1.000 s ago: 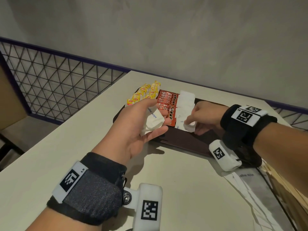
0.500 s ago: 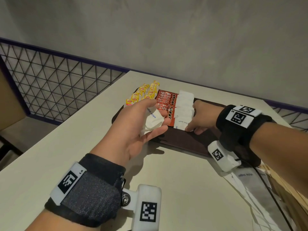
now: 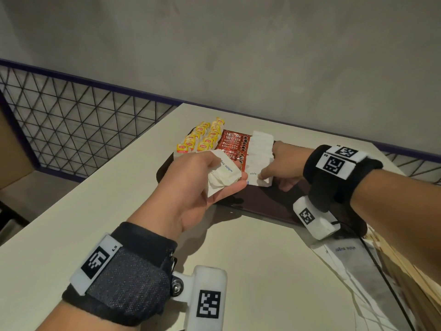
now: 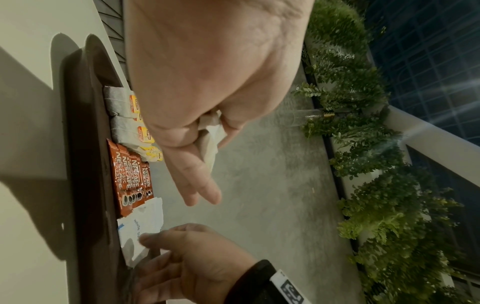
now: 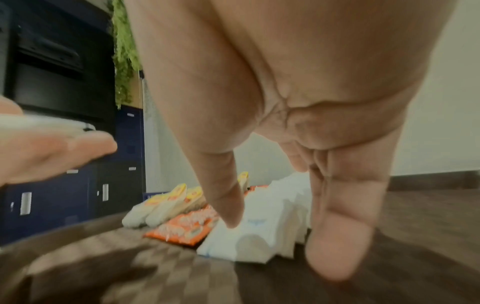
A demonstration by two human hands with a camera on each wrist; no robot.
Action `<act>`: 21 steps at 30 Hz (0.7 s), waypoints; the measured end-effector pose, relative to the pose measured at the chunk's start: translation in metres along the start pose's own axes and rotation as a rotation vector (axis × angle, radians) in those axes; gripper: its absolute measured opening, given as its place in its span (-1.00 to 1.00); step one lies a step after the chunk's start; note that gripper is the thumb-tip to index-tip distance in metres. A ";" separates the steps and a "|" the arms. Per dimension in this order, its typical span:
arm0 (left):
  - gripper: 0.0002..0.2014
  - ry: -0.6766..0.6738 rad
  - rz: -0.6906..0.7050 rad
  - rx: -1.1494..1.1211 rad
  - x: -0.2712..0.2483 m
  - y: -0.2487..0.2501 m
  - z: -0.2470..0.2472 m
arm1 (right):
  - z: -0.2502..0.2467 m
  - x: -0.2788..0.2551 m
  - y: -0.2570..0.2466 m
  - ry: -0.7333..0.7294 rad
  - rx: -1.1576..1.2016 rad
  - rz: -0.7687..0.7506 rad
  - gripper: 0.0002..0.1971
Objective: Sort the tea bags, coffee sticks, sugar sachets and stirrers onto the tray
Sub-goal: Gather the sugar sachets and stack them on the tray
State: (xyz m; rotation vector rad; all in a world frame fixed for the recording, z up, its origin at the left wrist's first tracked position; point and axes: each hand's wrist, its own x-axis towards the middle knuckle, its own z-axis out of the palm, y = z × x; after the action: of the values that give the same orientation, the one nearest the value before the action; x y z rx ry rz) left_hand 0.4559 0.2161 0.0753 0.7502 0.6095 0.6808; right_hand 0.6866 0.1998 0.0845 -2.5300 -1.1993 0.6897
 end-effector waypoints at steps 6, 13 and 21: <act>-0.68 -0.052 0.030 0.218 -0.001 -0.006 0.002 | -0.031 -0.071 -0.002 0.023 0.606 -0.114 -0.53; -0.71 -0.228 -0.008 0.436 -0.016 -0.012 0.011 | 0.032 -0.154 0.028 -0.335 1.231 -0.136 -0.48; -0.72 -0.318 -0.124 0.488 -0.022 -0.020 0.015 | 0.063 -0.151 0.048 -0.079 1.266 -0.087 -0.87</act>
State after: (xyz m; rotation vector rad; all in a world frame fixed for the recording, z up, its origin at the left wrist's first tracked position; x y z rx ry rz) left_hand 0.4594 0.1833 0.0747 1.2360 0.5273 0.2855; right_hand 0.6027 0.0541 0.0567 -1.3808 -0.5340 1.0647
